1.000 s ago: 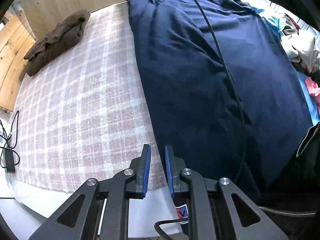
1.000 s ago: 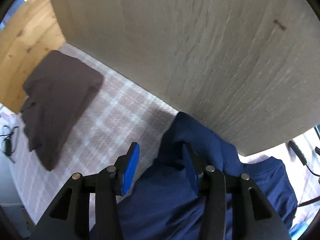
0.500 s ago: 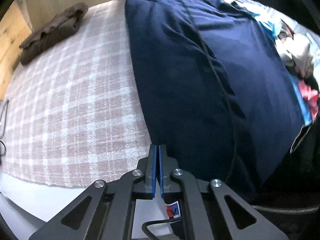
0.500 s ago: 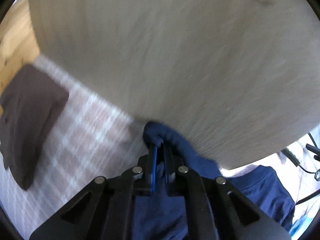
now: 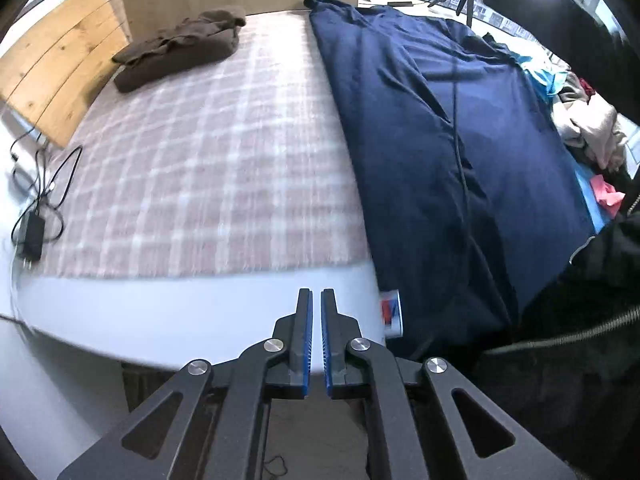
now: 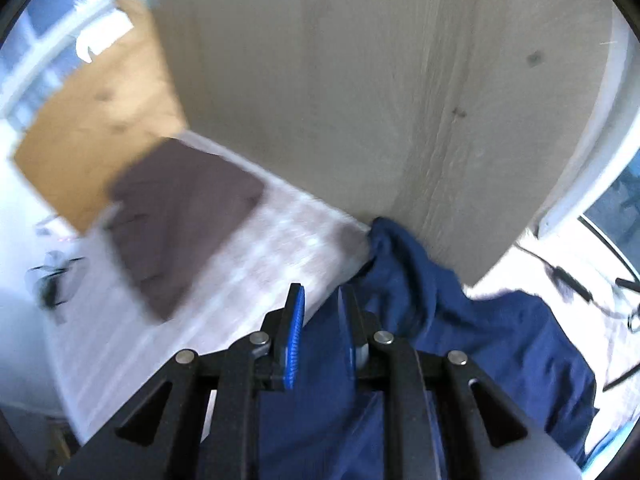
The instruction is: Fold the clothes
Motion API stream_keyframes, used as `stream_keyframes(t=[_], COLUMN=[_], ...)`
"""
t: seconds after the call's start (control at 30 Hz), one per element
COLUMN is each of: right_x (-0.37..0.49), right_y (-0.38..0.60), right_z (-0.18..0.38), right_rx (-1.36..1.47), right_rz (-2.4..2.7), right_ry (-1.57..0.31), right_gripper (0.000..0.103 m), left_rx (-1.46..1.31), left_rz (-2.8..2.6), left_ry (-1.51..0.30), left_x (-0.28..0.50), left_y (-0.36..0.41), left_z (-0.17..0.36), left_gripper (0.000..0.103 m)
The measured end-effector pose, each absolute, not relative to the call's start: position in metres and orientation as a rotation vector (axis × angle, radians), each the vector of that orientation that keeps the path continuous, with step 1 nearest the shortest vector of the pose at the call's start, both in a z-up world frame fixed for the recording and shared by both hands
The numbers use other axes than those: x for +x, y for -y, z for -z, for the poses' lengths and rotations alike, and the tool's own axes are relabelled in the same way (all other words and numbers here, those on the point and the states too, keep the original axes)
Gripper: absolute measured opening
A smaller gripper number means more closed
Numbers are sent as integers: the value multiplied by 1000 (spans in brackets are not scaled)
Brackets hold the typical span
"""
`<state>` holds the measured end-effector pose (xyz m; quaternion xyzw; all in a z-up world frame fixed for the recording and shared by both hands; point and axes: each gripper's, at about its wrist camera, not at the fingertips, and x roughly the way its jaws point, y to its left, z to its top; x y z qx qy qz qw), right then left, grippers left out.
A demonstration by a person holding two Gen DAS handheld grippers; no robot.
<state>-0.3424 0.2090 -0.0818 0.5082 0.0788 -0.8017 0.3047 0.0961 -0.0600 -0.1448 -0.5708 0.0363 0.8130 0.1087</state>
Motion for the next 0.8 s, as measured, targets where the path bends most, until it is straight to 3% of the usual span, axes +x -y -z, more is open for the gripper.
stream_keyframes(t=[0.2, 0.33, 0.53, 0.7, 0.77, 0.8], right_x=[-202, -108, 15, 64, 74, 78], right_y=[-249, -275, -271, -270, -281, -289], right_z=[85, 88, 172, 197, 187, 180], right_rx=[1393, 1419, 1626, 1669, 1652, 1643], right_rz=[1973, 1872, 1861, 1912, 1956, 1980], right_ry=[-107, -42, -68, -46, -10, 18], right_gripper=[32, 32, 29, 29, 25, 11], left_rx=[-1618, -1556, -1391, -1353, -1358, -1363], left_rz=[-2274, -2192, -2128, -2091, -2084, -2085], left_ry=[-69, -143, -222, -252, -264, -287], left_x=[112, 129, 142, 144, 141, 140], left_y=[46, 33, 17, 10, 9, 7], left_z=[166, 173, 164, 176, 184, 188], left_gripper=[4, 4, 5, 5, 5, 5])
